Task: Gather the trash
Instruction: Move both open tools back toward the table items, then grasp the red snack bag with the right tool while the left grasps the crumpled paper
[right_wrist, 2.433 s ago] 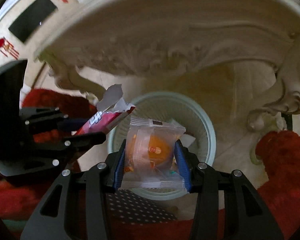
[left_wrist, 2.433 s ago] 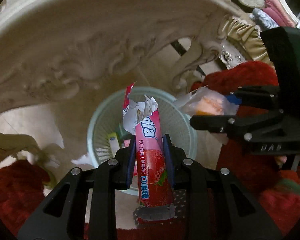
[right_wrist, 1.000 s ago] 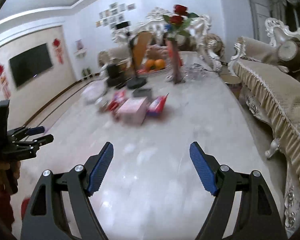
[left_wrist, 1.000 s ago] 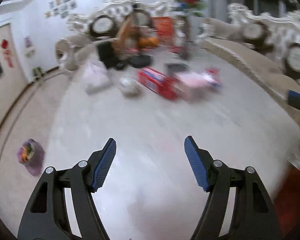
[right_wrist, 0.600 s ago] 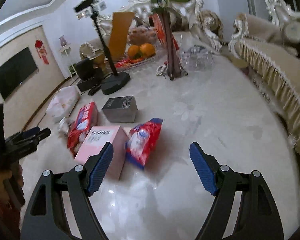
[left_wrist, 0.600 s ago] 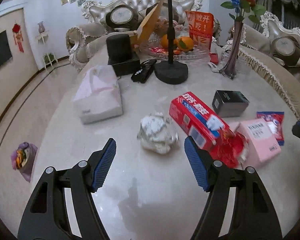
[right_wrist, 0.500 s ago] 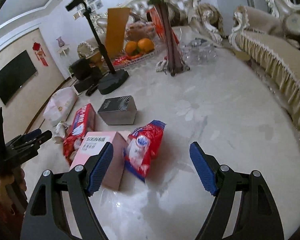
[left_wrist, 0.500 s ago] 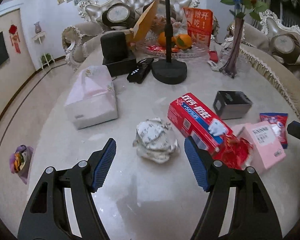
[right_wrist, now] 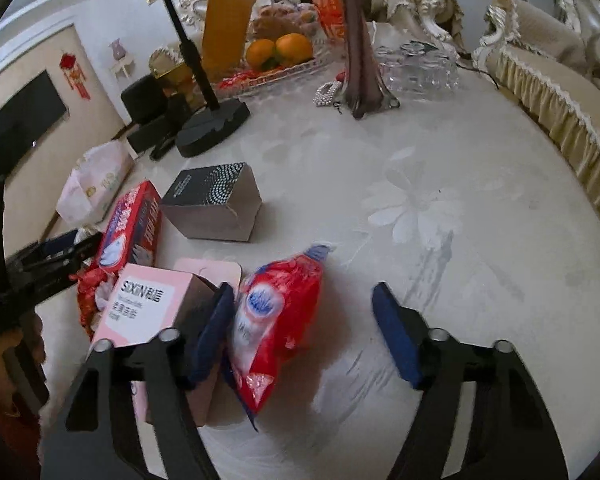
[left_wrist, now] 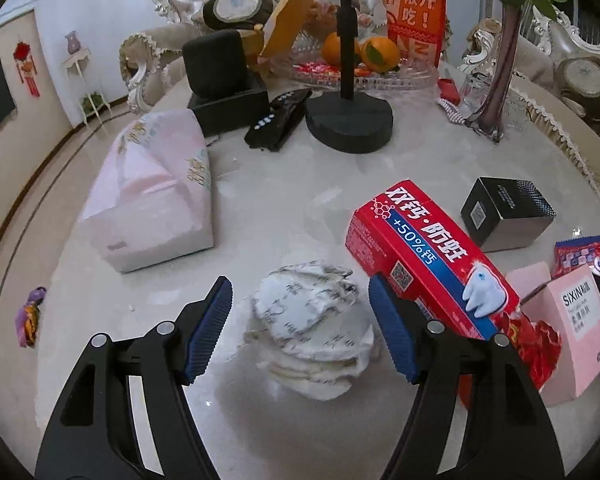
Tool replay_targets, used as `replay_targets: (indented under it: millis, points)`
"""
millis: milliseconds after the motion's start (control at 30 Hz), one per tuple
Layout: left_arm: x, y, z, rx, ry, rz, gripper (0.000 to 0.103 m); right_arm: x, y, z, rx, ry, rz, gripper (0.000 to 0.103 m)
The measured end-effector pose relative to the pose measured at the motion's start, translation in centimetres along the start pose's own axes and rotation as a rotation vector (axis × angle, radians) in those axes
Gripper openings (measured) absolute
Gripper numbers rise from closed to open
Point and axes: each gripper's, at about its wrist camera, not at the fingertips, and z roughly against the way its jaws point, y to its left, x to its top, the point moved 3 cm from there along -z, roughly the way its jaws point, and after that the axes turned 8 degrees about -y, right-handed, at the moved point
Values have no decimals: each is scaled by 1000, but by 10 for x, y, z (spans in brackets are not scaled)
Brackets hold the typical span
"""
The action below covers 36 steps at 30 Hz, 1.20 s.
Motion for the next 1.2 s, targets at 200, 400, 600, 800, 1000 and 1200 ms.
replay_targets:
  millis: [200,400,600,800,1000,1200]
  points:
    - [-8,-2,-1,-22,13,8,46,0,6,9,6,-34,40,33]
    - [-13,6,13,-39,19,51,45,-1,-1,33,-3,-68,4,33]
    - [-31,15,55,-65,-15,82,45,-14,-3,63,-16,-79,2,33]
    - [-62,18,138,-132,-96,90,45,-49,10,122,41,-118,17,33]
    - [-122,2,235,-225,-169,48,45,-116,40,199,140,-142,59,33]
    - [-213,-34,336,-301,-198,-25,45,-200,72,285,211,-154,98,33]
